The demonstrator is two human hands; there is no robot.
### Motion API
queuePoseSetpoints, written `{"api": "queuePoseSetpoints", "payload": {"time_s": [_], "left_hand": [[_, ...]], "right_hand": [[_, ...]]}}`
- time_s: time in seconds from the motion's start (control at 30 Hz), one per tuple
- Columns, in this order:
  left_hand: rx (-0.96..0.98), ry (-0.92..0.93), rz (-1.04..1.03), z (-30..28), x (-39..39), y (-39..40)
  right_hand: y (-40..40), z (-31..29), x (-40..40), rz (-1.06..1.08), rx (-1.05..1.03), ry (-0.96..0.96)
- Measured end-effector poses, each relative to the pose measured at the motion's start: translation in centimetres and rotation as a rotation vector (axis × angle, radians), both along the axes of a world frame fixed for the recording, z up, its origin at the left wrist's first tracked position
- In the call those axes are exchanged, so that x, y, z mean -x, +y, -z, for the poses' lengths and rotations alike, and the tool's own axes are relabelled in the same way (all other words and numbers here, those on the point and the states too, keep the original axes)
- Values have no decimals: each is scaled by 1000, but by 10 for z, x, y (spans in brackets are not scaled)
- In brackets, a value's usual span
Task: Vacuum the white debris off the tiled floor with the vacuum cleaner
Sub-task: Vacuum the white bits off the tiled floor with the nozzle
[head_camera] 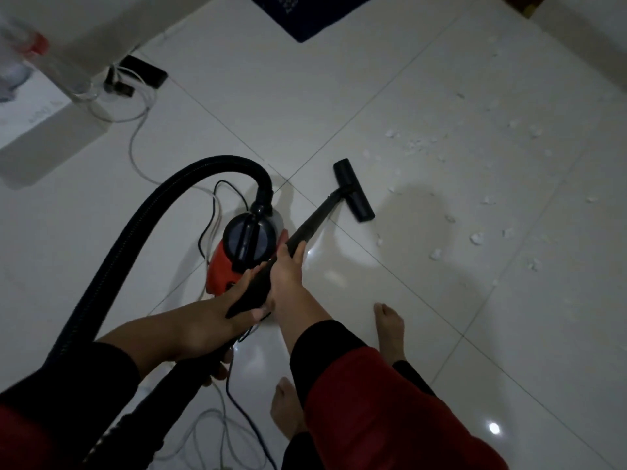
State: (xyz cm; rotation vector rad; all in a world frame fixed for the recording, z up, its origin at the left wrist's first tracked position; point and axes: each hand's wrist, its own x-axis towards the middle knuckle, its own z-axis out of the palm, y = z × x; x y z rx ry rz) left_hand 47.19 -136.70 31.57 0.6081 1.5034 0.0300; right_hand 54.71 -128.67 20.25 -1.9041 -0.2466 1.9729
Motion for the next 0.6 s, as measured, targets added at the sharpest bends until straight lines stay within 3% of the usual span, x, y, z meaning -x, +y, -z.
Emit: {"api": "queuePoseSetpoints", "payload": {"time_s": [0.2,0.43,0.6], "left_hand": [[-115,-55,-88,21,-18,-8],[-128,-131,51,26,-25,7],[-160,-93,56,42,-27,17]], "right_hand": [[3,20,-17,-144,-42,42],[21,30,-30,-198,-56,29],[38,35,-37,-388,-106,-35]]}}
